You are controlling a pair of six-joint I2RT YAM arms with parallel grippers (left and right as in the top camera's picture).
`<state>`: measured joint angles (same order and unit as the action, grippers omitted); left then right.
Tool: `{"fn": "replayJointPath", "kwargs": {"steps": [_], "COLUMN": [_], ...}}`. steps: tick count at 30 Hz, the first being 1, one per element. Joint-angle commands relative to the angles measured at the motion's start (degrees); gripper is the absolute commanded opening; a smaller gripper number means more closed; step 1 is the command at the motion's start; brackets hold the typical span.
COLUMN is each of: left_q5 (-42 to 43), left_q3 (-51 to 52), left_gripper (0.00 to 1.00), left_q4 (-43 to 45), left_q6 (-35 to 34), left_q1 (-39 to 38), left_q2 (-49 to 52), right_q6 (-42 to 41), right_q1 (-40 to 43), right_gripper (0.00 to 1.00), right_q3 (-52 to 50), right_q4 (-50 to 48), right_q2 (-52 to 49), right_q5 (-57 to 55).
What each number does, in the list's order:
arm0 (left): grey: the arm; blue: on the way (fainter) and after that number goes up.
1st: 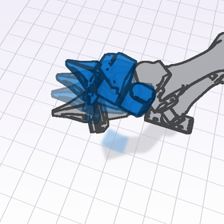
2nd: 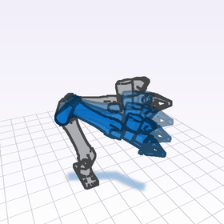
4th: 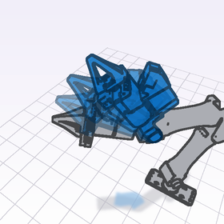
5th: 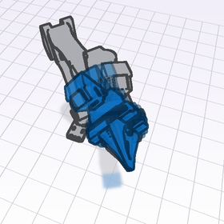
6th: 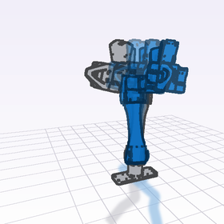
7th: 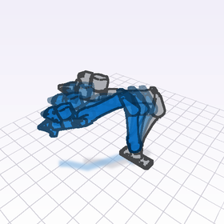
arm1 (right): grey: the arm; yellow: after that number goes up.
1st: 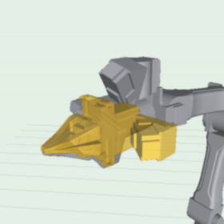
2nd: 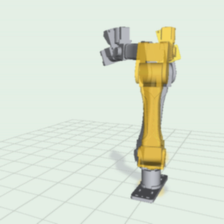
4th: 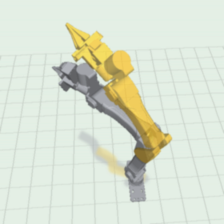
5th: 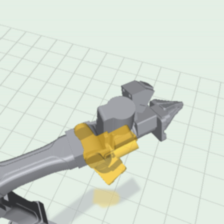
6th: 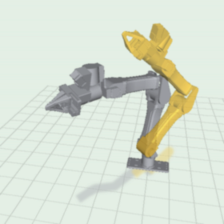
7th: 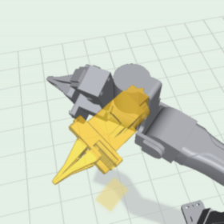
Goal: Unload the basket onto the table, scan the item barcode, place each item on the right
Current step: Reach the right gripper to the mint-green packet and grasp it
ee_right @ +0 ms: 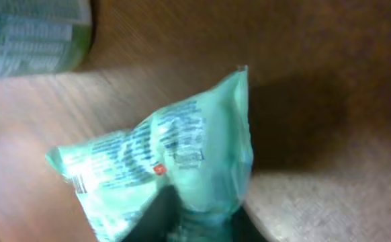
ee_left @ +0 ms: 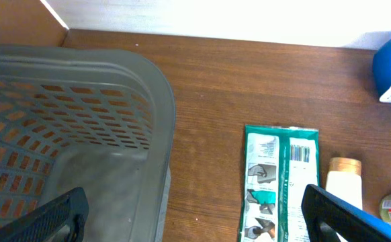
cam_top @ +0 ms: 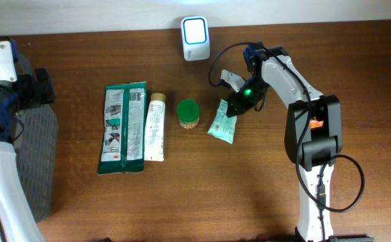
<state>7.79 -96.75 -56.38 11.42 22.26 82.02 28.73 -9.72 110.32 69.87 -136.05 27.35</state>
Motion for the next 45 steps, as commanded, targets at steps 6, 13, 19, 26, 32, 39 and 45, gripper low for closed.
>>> {"fn": "replayJointPath", "kwargs": {"steps": [6, 13, 19, 26, 32, 39, 45], "left_q5": [0.8, 0.8, 0.8, 0.8, 0.8, 0.8, 0.8], "left_q3": [-0.2, -0.2, -0.2, -0.2, -0.2, -0.2, -0.2], "left_gripper": [0.99, 0.99, 0.99, 0.99, 0.99, 0.99, 0.99], "left_q4": [0.1, 0.1, 0.1, 0.1, 0.1, 0.1, 0.1], "left_q6": [0.9, 0.9, 0.9, 0.9, 0.9, 0.9, 0.9], "left_q1": [0.3, 0.3, 0.3, 0.3, 0.3, 0.3, 0.3], "left_q2": [0.0, 0.0, 0.0, 0.0, 0.0, 0.0, 0.0], "right_q6": [-18.8, -34.5, -40.7, -33.8, -22.5, -12.6, -12.0], "right_q1": [7.4, 10.0, 6.3, 4.2, 6.1, 6.4, 6.4], "right_gripper": [0.04, 0.04, 0.13, 0.43, 0.68, 0.62, 0.44], "right_q3": [0.6, 0.0, -6.8, -3.2, 1.5, -0.2, -0.4], "right_q4": [4.5, 0.8, -3.0, 0.0, 3.9, 3.9, 3.8], "right_q2": [5.4, 8.6, 8.6, 9.0, 8.7, 2.6, -0.6], "right_q5": [-0.5, 5.0, 0.8, -4.1, -4.0, 4.6, 5.2]}}
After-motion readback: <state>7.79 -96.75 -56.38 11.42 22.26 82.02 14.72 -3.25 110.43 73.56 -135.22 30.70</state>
